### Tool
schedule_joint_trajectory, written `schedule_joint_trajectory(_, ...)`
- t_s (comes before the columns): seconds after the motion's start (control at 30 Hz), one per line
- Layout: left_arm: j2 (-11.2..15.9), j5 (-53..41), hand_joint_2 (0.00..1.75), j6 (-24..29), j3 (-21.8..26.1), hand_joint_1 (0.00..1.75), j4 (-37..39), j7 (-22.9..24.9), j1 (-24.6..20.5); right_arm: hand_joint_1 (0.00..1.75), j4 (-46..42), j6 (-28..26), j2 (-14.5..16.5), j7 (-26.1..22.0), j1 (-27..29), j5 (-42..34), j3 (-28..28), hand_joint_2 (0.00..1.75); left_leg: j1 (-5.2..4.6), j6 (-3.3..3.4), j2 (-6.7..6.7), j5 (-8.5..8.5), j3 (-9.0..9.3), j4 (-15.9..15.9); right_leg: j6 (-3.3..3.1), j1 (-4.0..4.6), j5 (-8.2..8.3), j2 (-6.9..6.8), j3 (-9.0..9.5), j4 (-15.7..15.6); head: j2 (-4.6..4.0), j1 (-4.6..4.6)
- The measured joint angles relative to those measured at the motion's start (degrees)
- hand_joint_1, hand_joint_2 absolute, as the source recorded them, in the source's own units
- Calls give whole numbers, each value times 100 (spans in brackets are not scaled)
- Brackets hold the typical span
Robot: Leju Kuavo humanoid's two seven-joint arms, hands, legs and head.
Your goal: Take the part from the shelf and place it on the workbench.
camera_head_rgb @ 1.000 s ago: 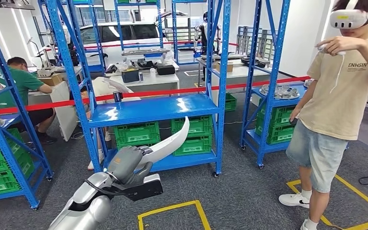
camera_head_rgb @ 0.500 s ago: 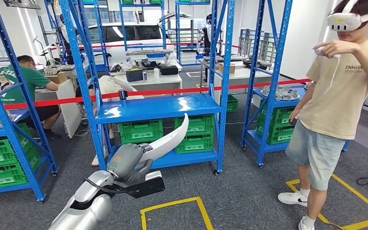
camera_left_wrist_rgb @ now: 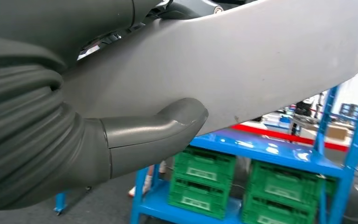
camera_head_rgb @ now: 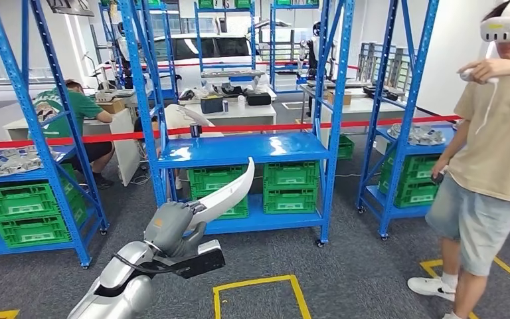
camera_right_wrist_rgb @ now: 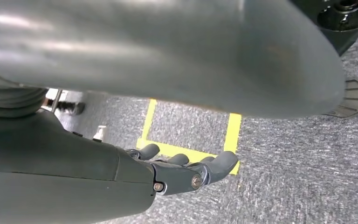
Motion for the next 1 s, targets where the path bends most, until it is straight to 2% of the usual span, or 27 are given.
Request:
schedule_joint_trajectory(0.07, -12, -11, 175, -23, 0, 175, 1, 7, -5, 0, 0, 0, 24, 18, -3, 20, 0, 0, -37, 97, -98, 28, -23, -44, 78, -14, 22, -96, 7, -24, 0, 2)
schedule_joint_trajectory(0.1, -11, -22, 175, -35, -1, 175, 2, 14, -8, 0, 0, 0, 43, 27, -6, 29, 1, 0, -43, 143, -153, 55, -31, -62, 114, -32, 10, -78, 7, -16, 0, 2)
schedule_joint_trajectory(0.13, -10, -38, 175, -44, -2, 175, 4, 28, -19, 0, 1, 0, 62, 40, -6, 34, 1, 0, -44, 190, -209, 83, -36, -80, 139, -50, -46, 7, -19, 50, 0, 2)
schedule_joint_trajectory(0.2, -24, -75, 175, -56, -23, 175, 13, 61, -46, 0, 2, 12, 97, 87, 1, 51, 2, 0, -36, 274, -310, 129, -48, -106, 149, -54, -339, 290, -231, 519, 0, 3)
schedule_joint_trajectory(0.27, -36, -103, 175, -76, -53, 175, 39, 95, -51, 0, 4, 30, 125, 127, 16, 77, 2, 0, -61, 318, -434, 149, -75, -104, 122, -23, -670, 439, -588, 1267, 0, 3)
schedule_joint_trajectory(0.3, -31, -112, 175, -87, -62, 175, 58, 107, -43, 0, 4, 34, 133, 133, 22, 85, 2, 0, -76, 327, -506, 156, -84, -101, 106, -4, -723, 460, -710, 1509, 0, 3)
schedule_joint_trajectory(0.33, -15, -115, 175, -95, -68, 175, 78, 115, -34, 0, 4, 34, 143, 133, 28, 88, 2, 0, -87, 329, -579, 162, -89, -96, 85, 14, -671, 475, -735, 1550, 0, 3)
schedule_joint_trajectory(0.37, 11, -116, 175, -100, -72, 175, 96, 118, -29, 0, 4, 31, 153, 133, 33, 87, 2, 0, -93, 327, -653, 165, -92, -87, 60, 27, -523, 501, -646, 1363, 0, 3)
schedule_joint_trajectory(0.4, 40, -116, 175, -101, -77, 175, 108, 117, -26, 0, 4, 28, 161, 132, 37, 85, 2, 0, -94, 321, -722, 167, -96, -74, 34, 31, -326, 572, -465, 1001, 0, 3)
schedule_joint_trajectory(0.47, 105, -114, 175, -99, -86, 175, 124, 109, -26, 0, 4, 25, 181, 129, 45, 83, 2, 0, -100, 287, -851, 165, -128, -37, 0, 20, -100, 789, -119, 307, 0, 3)
schedule_joint_trajectory(0.5, 141, -113, 175, -92, -91, 175, 131, 101, -19, 0, 4, 26, 192, 127, 49, 81, 2, 0, -98, 257, -911, 168, -148, -28, -9, 16, -73, 853, -32, 125, 0, 2)
schedule_joint_trajectory(0.53, 190, -112, 175, -77, -93, 175, 143, 92, -6, 0, 4, 26, 207, 116, 53, 79, 2, 0, -93, 220, -972, 177, -167, -29, -21, 22, -91, 858, -8, 65, 0, 2)
schedule_joint_trajectory(0.6, 308, -115, 175, -15, -98, 175, 174, 78, 38, 0, 4, 25, 242, 87, 61, 58, 2, 0, -81, 146, -1048, 198, -196, -43, -73, 18, -61, 730, 9, 27, 0, 2)
schedule_joint_trajectory(0.63, 370, -121, 175, 27, -103, 175, 193, 75, 60, 0, 4, 12, 259, 73, 64, 46, 1, 0, -87, 112, -977, 169, -225, -3, -107, 11, -44, 672, 20, 3, -1, -3)
schedule_joint_trajectory(0.67, 419, -135, 175, 70, -112, 175, 213, 76, 78, 0, 4, -1, 273, 66, 69, 37, 1, 0, -92, 76, -847, 85, -294, 123, -140, 0, -29, 612, 31, -23, -1, -9)
schedule_joint_trajectory(0.73, 480, -176, 175, 142, -144, 175, 253, 89, 119, 0, 4, -26, 289, 67, 90, 39, 0, 0, -75, 2, -538, -233, -572, 706, -180, 3, -21, 483, 38, -47, -1, -21)
schedule_joint_trajectory(0.77, 497, -195, 175, 164, -166, 175, 274, 104, 149, 0, 4, -26, 292, 74, 102, 47, 0, 0, -50, -33, -464, -386, -748, 1067, -191, 7, -24, 406, 37, -48, -1, -21)
schedule_joint_trajectory(0.8, 513, -205, 175, 177, -186, 175, 294, 120, 186, 0, 4, -26, 295, 81, 108, 59, 0, 0, -24, -61, -431, -467, -878, 1337, -194, 9, -28, 328, 37, -48, 0, -22)
schedule_joint_trajectory(0.83, 529, -208, 175, 185, -204, 175, 313, 139, 221, 0, 4, -26, 297, 85, 107, 73, 0, 0, 1, -81, -412, -448, -918, 1422, -194, 8, -32, 254, 38, -48, -3, -21)
schedule_joint_trajectory(0.87, 549, -203, 175, 188, -216, 175, 327, 160, 246, 0, 4, -26, 300, 75, 100, 86, 1, 0, 24, -96, -383, -330, -844, 1283, -190, 7, -36, 185, 40, -47, -5, -19)
schedule_joint_trajectory(0.9, 568, -194, 175, 194, -221, 175, 334, 175, 258, 0, 4, -26, 303, 51, 92, 99, 1, 0, 39, -103, -316, -155, -668, 956, -182, 6, -41, 123, 46, -47, -8, -17)
schedule_joint_trajectory(0.93, 585, -185, 175, 206, -225, 175, 337, 190, 259, 0, 4, -26, 306, 18, 87, 114, 2, 0, 39, -102, -176, -8, -456, 551, -168, 9, -48, 68, 58, -46, -11, -15)
schedule_joint_trajectory(1.0, 603, -179, 175, 242, -228, 175, 337, 214, 260, 0, 4, -26, 308, -47, 81, 153, 7, 0, -5, -44, 25, 137, -142, -15, -109, 23, -69, -30, 88, -45, -11, -13)
